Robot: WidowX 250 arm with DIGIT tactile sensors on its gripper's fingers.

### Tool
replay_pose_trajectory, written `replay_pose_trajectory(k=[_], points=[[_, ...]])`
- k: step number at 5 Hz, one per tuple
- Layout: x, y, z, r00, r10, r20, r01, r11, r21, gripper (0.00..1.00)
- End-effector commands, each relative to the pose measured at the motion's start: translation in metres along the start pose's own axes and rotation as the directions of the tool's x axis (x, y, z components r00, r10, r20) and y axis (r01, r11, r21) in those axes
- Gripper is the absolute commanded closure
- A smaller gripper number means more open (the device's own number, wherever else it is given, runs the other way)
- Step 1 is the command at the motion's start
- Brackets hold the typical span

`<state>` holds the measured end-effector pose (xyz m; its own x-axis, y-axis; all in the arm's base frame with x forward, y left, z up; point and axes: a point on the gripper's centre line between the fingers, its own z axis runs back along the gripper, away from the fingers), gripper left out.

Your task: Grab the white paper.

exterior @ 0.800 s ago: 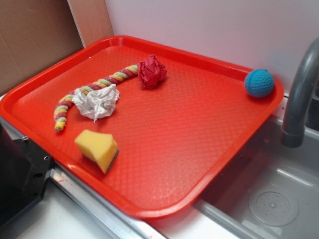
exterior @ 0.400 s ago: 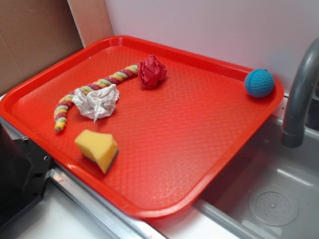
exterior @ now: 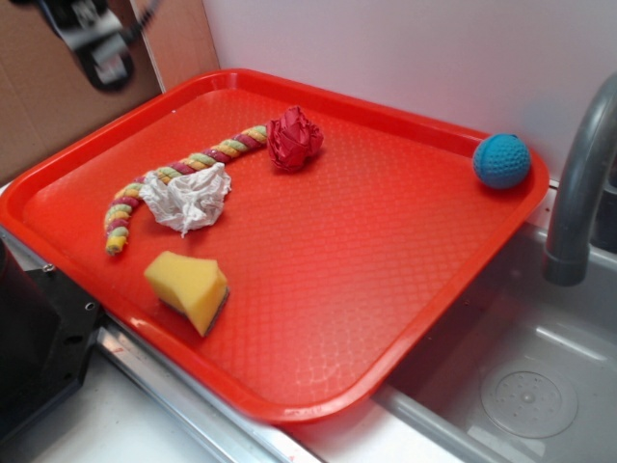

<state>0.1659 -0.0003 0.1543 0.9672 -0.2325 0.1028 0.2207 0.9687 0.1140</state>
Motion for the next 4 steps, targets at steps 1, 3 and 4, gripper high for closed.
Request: replay_pose_trajectory(k=[1, 3, 4], points=[[0.008, 0.018, -0.094, 0.991, -0.114, -0.073, 0.108, 0.991, -0.075, 0.0], [-0.004, 0.001, -0.138, 0.977, -0.113, -0.183, 0.092, 0.989, -0.119, 0.0], [-0.006, 0.004, -0.141, 0.981, -0.072, -0.182, 0.053, 0.993, -0.108, 1.0]])
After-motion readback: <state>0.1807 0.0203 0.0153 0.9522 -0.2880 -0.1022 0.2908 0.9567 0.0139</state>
